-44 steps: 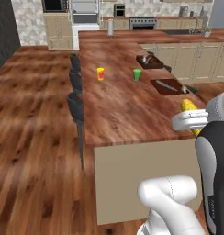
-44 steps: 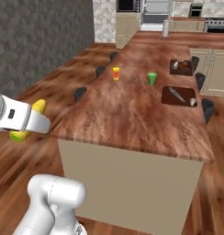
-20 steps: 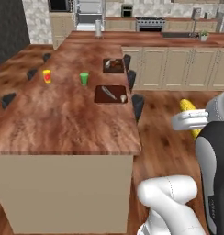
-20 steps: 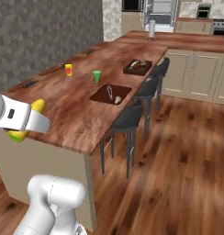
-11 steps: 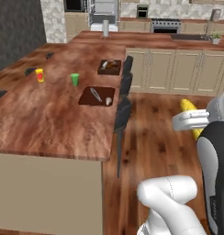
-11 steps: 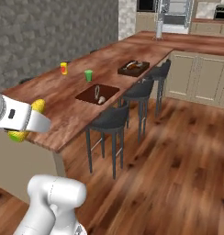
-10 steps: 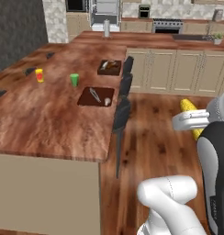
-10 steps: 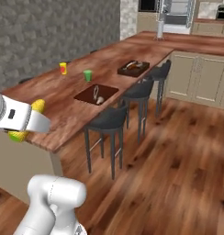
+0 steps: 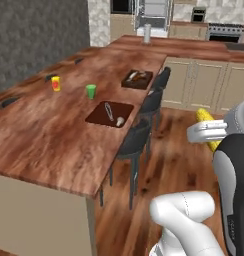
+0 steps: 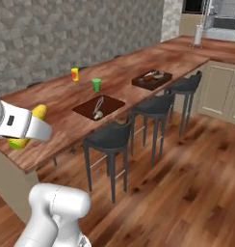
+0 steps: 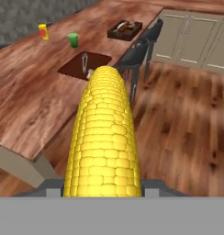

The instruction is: Gather the corn and mushroom from the fridge and place them on a tray on the dining counter. Then gather the chicken drumstick and fish from the fridge and place them on the other tray.

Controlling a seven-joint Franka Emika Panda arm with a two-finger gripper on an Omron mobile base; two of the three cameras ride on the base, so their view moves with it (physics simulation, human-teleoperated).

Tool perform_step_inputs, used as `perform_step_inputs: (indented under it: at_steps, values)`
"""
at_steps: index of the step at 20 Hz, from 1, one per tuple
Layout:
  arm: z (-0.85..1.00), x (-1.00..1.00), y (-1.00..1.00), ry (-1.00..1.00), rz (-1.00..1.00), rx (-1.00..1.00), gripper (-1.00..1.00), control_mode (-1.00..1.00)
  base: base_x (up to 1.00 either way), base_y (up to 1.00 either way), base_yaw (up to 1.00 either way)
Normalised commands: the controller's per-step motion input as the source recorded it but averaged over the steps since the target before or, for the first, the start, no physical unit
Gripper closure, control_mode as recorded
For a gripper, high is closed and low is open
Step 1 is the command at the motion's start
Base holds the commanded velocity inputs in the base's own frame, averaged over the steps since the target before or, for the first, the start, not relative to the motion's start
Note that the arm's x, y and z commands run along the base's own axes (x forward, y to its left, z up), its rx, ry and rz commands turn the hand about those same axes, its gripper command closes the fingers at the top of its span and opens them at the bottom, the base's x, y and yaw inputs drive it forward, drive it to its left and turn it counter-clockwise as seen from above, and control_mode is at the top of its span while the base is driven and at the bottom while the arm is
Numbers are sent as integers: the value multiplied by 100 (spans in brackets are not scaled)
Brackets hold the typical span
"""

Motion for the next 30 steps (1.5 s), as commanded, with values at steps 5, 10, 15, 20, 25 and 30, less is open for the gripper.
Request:
perform_step_inputs:
  at_steps: [5,10,15,20,25,30]
  values:
    - [0,0,0,0,0,0,100,100,51,-73,46]
    - [0,0,0,0,0,0,100,100,44,-69,44]
    - [0,0,0,0,0,0,100,100,41,-63,40]
    - [0,0,0,0,0,0,100,100,55,-34,31]
    - [0,0,0,0,0,0,100,100,60,-17,27]
    - [0,0,0,0,0,0,100,100,59,-13,29]
